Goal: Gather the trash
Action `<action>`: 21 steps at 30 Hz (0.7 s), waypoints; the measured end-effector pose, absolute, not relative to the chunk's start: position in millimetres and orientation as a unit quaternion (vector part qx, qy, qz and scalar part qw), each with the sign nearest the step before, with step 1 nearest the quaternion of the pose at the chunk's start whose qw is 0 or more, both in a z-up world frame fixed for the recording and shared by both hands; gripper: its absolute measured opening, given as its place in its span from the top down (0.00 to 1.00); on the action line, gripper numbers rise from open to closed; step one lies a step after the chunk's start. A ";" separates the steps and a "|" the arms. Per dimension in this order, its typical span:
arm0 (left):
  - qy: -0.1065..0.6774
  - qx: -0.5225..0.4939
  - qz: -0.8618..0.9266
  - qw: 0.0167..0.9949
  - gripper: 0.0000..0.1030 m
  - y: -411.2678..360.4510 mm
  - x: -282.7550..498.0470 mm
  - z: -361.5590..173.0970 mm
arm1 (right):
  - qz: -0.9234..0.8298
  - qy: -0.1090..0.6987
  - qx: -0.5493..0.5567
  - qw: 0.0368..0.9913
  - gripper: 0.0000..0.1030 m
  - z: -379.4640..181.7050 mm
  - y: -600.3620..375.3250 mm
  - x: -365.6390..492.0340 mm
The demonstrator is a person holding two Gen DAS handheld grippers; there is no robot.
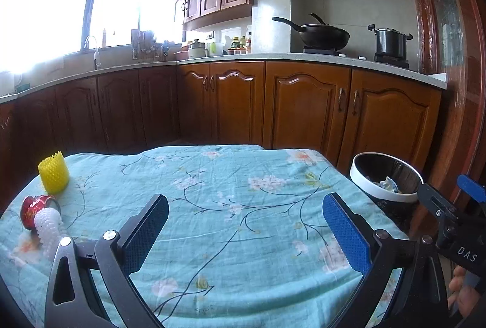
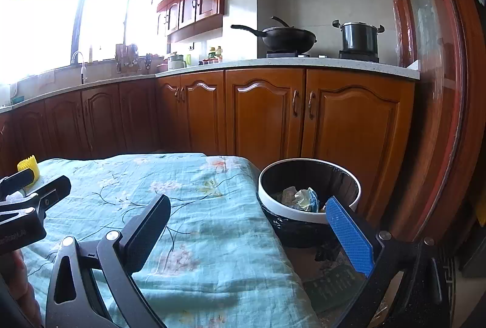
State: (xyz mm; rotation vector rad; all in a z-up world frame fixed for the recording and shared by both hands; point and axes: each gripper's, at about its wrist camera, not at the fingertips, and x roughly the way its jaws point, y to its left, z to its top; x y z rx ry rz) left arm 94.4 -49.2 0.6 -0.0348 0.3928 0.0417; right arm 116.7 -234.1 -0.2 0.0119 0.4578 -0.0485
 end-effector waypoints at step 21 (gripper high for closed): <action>0.194 -0.003 0.020 0.981 0.01 -48.2 98.5 -7.0 | -0.030 0.216 0.008 0.976 0.00 -4.2 -236.4 111.3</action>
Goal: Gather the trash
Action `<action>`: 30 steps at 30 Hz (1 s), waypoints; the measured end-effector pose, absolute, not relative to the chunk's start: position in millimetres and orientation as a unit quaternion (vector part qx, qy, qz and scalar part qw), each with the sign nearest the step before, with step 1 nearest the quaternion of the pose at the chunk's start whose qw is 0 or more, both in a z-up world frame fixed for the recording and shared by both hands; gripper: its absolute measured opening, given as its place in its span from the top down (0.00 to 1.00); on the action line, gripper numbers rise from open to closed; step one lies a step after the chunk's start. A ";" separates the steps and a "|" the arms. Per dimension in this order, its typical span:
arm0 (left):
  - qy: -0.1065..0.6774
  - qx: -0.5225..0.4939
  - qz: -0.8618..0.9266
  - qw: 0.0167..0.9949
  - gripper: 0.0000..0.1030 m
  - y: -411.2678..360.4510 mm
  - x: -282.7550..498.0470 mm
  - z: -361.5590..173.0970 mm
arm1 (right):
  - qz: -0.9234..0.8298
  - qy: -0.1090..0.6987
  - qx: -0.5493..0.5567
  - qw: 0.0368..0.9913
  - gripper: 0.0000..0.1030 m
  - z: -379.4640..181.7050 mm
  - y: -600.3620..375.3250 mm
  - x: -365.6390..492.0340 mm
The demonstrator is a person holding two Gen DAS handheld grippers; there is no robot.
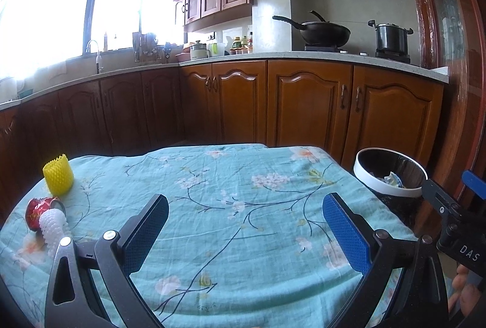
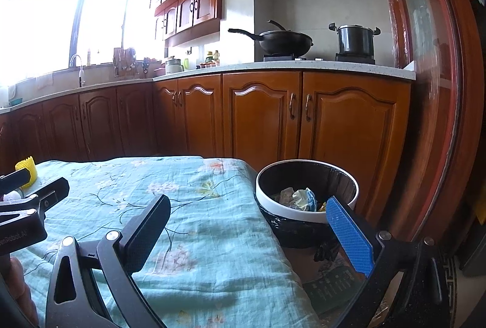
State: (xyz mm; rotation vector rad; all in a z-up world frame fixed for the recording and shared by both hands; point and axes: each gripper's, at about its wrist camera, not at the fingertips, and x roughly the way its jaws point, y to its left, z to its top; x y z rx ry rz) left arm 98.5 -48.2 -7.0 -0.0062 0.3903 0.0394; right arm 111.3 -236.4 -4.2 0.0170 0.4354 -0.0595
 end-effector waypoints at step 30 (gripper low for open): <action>0.192 0.003 0.013 0.981 0.01 -48.0 98.2 -9.9 | -0.018 0.217 0.022 0.976 0.00 -3.2 -237.3 109.0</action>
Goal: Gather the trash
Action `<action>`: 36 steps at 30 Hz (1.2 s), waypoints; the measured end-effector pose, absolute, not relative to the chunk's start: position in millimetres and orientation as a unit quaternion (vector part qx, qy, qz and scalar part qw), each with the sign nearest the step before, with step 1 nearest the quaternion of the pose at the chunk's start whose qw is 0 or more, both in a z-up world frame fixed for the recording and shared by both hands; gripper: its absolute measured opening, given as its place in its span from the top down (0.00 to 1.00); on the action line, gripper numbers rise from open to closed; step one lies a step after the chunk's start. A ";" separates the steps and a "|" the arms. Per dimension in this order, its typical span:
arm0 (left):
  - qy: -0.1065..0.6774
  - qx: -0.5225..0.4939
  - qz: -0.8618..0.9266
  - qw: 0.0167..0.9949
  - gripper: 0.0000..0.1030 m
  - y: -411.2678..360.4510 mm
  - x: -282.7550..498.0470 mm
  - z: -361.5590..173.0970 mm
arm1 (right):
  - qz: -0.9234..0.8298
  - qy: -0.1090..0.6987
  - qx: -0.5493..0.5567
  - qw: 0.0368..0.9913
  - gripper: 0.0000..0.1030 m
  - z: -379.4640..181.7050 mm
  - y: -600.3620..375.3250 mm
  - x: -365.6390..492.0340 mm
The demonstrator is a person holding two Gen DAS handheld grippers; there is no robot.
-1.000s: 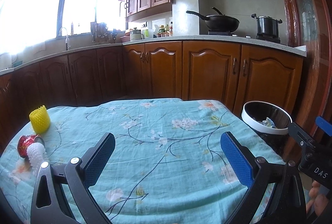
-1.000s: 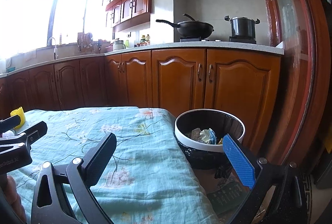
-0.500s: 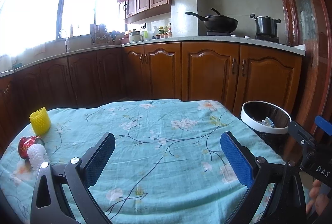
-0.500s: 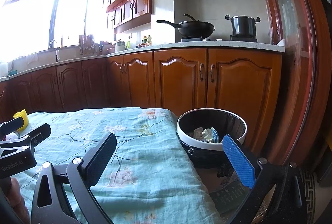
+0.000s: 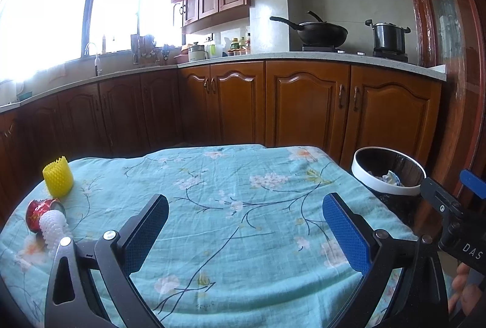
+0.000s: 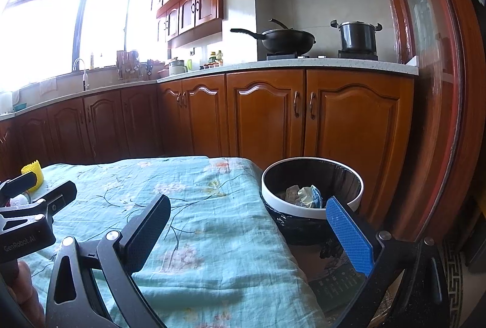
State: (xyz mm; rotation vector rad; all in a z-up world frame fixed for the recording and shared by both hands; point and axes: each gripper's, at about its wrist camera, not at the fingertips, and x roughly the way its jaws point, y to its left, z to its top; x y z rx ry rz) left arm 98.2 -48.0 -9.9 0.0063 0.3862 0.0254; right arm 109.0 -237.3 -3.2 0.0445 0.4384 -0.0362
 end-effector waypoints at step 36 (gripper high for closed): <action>0.196 0.007 0.007 0.981 0.01 -46.0 102.6 -11.5 | -0.016 0.221 0.027 0.975 0.00 -5.2 -238.1 111.0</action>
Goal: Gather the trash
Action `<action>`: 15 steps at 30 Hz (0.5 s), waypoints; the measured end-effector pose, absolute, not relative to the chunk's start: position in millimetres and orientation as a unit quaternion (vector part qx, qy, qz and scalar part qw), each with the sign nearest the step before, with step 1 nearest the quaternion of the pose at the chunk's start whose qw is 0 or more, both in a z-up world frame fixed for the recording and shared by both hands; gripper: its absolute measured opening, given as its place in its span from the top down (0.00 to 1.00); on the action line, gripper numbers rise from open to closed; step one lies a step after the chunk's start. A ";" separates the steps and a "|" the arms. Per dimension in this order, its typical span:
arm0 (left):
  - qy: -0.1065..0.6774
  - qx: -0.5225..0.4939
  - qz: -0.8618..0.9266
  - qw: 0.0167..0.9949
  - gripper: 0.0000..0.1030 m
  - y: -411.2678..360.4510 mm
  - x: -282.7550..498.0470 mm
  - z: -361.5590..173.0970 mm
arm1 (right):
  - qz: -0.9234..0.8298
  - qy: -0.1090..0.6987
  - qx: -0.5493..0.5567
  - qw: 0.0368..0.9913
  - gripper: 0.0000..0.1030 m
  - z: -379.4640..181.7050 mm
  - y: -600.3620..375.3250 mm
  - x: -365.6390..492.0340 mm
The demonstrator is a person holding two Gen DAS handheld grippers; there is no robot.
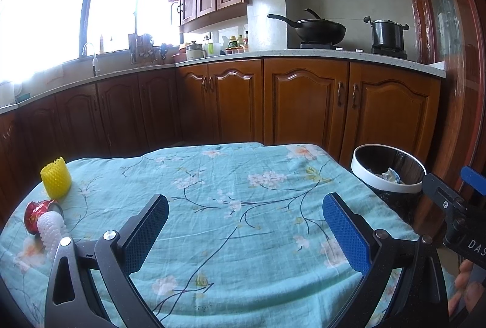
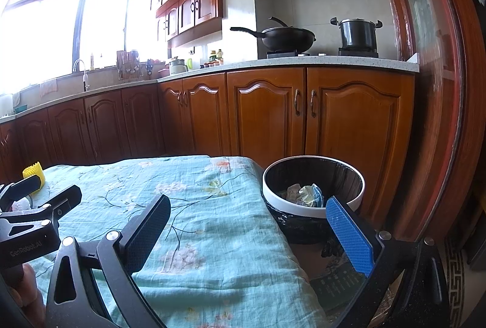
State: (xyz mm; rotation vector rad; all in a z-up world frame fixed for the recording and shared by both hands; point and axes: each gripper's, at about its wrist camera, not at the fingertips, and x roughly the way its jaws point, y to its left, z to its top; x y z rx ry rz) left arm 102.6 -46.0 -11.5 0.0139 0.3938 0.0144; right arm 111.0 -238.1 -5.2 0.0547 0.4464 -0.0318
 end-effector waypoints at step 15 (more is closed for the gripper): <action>0.199 0.009 0.003 0.980 0.01 -44.5 108.3 -13.2 | -0.013 0.228 0.030 0.973 0.00 -6.6 -238.8 113.7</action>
